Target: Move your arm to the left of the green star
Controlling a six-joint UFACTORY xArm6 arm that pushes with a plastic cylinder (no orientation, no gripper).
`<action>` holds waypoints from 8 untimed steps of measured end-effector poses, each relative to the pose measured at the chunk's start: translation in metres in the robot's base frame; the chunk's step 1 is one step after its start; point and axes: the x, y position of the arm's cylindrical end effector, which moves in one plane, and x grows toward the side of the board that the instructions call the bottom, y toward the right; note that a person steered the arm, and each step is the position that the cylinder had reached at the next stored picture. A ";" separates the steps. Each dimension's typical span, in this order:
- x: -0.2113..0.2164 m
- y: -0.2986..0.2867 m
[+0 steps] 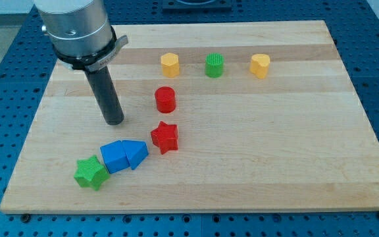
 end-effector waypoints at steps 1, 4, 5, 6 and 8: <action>0.000 0.000; 0.004 -0.026; 0.016 -0.026; 0.016 -0.035; 0.023 -0.100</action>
